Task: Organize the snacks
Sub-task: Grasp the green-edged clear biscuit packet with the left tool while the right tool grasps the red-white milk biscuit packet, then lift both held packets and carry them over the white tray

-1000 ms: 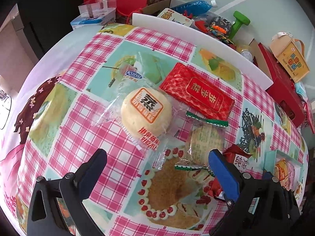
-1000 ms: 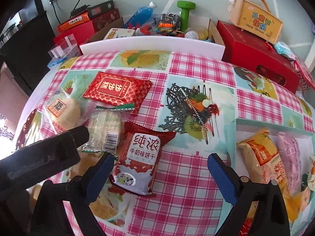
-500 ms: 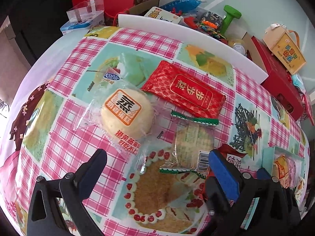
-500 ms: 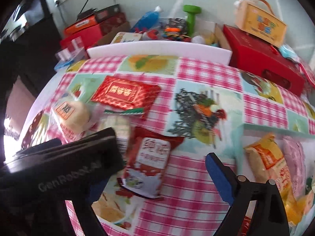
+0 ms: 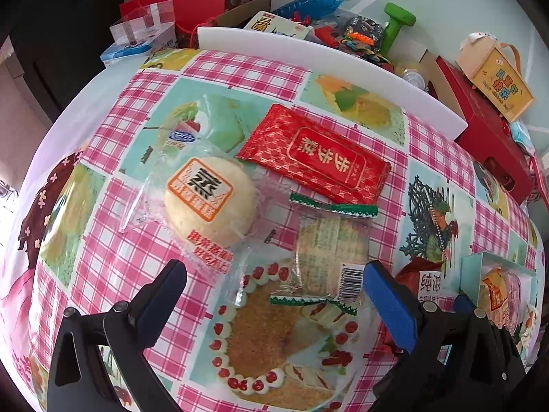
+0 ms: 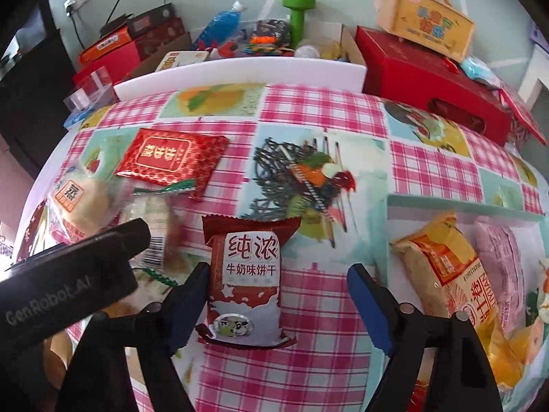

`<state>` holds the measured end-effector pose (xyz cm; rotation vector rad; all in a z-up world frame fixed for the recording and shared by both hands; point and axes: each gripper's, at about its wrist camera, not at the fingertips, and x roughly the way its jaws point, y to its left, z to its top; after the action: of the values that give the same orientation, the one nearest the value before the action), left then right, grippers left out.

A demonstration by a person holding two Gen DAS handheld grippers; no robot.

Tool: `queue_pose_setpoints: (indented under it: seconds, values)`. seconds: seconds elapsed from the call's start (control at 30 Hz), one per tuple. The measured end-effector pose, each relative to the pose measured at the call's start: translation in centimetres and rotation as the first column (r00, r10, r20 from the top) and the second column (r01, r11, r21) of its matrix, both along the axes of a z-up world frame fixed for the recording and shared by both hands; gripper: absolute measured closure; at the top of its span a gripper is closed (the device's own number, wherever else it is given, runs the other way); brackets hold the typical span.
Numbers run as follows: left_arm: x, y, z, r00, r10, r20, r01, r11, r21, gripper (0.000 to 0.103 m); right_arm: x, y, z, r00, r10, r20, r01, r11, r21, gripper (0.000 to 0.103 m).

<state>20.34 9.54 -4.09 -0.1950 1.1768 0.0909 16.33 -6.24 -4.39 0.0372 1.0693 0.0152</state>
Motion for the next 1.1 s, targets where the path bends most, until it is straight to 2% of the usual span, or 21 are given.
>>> queue_pose_setpoints:
  seconds: [0.2, 0.3, 0.4, 0.47, 0.57, 0.73, 0.83, 1.1]
  values:
    - [0.9, -1.7, -0.8, 1.0, -0.03, -0.008, 0.03, 0.999, 0.013, 0.003, -0.1, -0.1, -0.5, 1.0, 0.003, -0.012, -0.003, 1.0, 0.008, 0.026]
    - [1.1, -2.4, -1.5, 0.999, -0.042, -0.02, 0.043, 0.999, 0.021, 0.015, -0.2, -0.1, -0.5, 1.0, 0.006, -0.009, -0.006, 1.0, 0.002, 0.026]
    - [1.2, -3.2, -1.8, 0.998, -0.061, -0.014, 0.062, 0.997, 0.052, 0.021, -0.2, 0.1, -0.6, 1.0, 0.008, -0.007, -0.008, 1.0, -0.005, 0.026]
    - [1.2, -3.7, -1.7, 0.998, -0.069, -0.003, 0.069, 0.996, 0.062, 0.038, -0.2, 0.2, -0.6, 1.0, 0.01, -0.008, -0.01, 1.0, 0.001, 0.029]
    - [1.2, -4.3, -1.5, 0.997, -0.082, 0.002, 0.082, 0.994, 0.071, 0.049, -0.1, 0.0, -0.8, 1.0, 0.005, -0.009, -0.005, 1.0, 0.003, 0.037]
    - [1.3, -4.6, -1.4, 0.997, -0.083, 0.002, 0.083, 0.994, 0.071, 0.051, -0.2, -0.5, -0.6, 1.0, -0.013, -0.004, 0.013, 1.0, -0.002, 0.048]
    - [1.1, -4.8, -1.4, 0.997, -0.083, -0.003, 0.083, 0.994, 0.072, 0.051, -0.3, -0.6, -0.5, 1.0, -0.021, -0.003, 0.021, 1.0, -0.01, 0.06]
    - [-0.8, -5.1, -1.3, 0.995, -0.095, -0.015, 0.095, 0.994, 0.061, 0.052, -1.0, -0.8, -0.3, 1.0, -0.024, -0.014, 0.023, 1.0, -0.002, 0.06]
